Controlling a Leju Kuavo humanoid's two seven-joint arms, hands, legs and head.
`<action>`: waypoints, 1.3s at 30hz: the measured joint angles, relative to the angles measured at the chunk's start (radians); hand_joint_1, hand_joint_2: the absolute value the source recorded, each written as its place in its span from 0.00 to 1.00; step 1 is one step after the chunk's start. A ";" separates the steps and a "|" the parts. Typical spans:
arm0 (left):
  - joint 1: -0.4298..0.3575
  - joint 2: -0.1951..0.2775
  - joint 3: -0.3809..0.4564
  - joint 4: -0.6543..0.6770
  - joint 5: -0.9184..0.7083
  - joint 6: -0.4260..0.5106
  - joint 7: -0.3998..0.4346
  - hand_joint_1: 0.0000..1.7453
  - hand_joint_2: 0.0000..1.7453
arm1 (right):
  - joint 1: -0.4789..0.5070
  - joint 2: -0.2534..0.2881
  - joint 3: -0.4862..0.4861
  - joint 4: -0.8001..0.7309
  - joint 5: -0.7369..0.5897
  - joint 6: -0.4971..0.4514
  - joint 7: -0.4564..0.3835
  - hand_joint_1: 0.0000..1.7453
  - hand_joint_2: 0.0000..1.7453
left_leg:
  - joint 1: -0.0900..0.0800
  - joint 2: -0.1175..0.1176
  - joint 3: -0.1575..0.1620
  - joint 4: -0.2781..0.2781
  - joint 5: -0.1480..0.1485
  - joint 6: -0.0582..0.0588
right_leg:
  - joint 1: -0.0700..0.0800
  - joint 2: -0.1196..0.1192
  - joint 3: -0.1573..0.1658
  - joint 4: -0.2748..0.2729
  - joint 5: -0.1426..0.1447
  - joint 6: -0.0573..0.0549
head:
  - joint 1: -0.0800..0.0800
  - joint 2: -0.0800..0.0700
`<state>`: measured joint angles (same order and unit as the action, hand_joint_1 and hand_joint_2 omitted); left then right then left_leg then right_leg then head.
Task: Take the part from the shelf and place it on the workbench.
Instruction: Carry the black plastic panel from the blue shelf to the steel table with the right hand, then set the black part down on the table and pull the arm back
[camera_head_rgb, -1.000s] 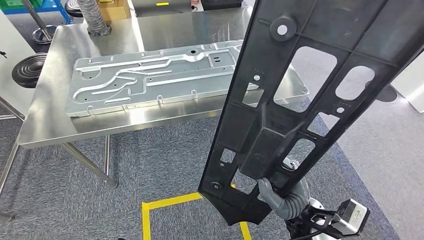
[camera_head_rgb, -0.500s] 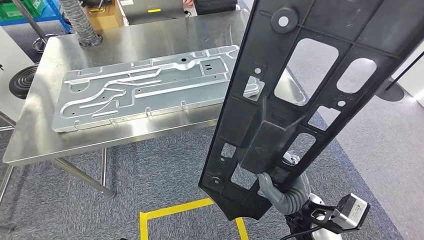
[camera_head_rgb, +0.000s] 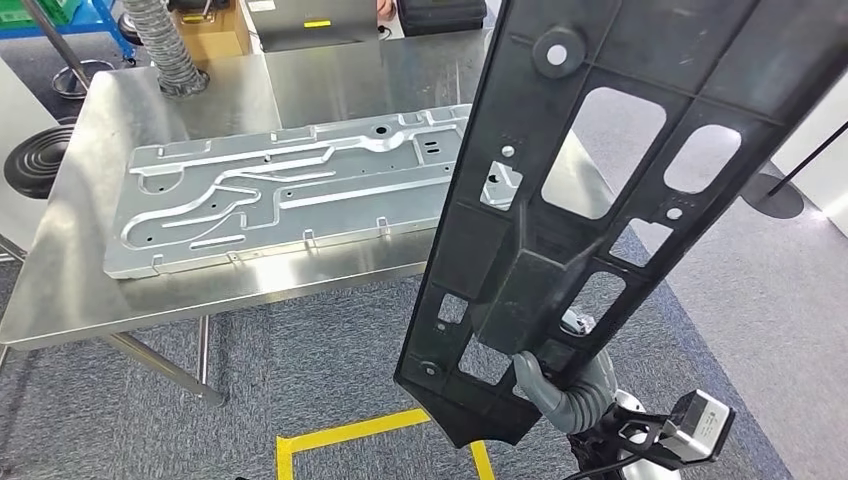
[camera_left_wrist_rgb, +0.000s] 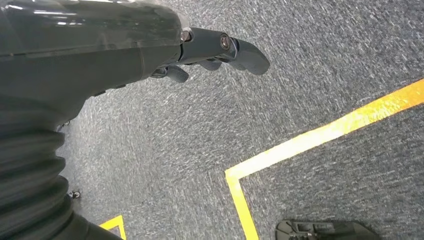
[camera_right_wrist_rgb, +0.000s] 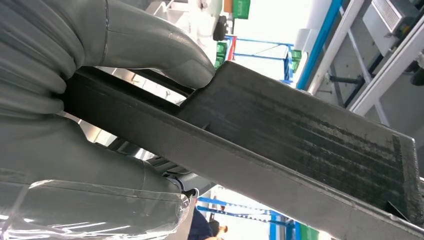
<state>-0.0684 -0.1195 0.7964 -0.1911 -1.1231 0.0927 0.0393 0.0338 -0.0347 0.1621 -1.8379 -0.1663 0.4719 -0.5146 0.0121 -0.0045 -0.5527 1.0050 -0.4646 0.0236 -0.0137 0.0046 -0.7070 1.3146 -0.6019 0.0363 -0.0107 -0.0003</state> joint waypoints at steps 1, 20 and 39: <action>0.001 0.000 0.001 0.000 0.000 0.000 0.000 0.00 1.00 | 0.001 0.000 0.000 0.000 0.000 0.000 0.000 1.00 1.00 | 0.000 -0.001 0.010 0.000 -0.007 -0.002 | -0.002 0.000 -0.001 -0.026 0.036 0.000 | 0.000 0.000; -0.001 -0.003 0.011 0.000 0.000 -0.001 0.006 0.00 1.00 | -0.011 0.000 -0.003 0.004 -0.002 0.005 0.009 1.00 1.00 | -0.006 0.001 -0.058 0.060 0.029 -0.033 | 0.012 0.002 0.182 -0.302 0.100 -0.048 | 0.000 0.000; -0.002 -0.011 0.014 0.000 -0.014 -0.004 0.009 0.00 1.00 | 0.000 0.000 -0.003 -0.002 0.000 -0.002 0.026 1.00 1.00 | -0.006 -0.002 0.012 0.003 -0.021 -0.027 | 0.008 0.000 0.100 -0.297 0.164 -0.032 | 0.000 0.000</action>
<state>-0.0702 -0.1302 0.8106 -0.1916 -1.1372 0.0888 0.0479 0.0341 -0.0347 0.1595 -1.8400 -0.1668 0.4697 -0.4889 0.0063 -0.0060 -0.5403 1.0080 -0.4853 -0.0029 -0.0060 0.0047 -0.6074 1.0177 -0.4383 0.0046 -0.0106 -0.0004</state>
